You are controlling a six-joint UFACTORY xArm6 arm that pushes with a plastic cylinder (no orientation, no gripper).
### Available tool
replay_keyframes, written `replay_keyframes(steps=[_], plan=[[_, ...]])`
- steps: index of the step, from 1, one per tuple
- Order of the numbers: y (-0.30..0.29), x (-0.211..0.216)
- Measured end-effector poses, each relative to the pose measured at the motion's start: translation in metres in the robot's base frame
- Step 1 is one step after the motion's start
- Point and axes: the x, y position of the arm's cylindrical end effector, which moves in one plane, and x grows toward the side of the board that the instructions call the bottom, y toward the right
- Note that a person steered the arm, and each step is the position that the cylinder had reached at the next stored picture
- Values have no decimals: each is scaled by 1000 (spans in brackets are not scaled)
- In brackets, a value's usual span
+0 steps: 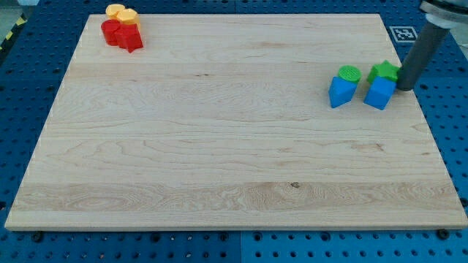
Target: Push the blue cube to the bottom side of the board
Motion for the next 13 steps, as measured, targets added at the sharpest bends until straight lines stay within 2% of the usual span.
replay_keyframes(steps=[2, 4, 6, 9, 13], plan=[[-39, 15], [-89, 60], [-93, 127], [-96, 197], [-90, 163]])
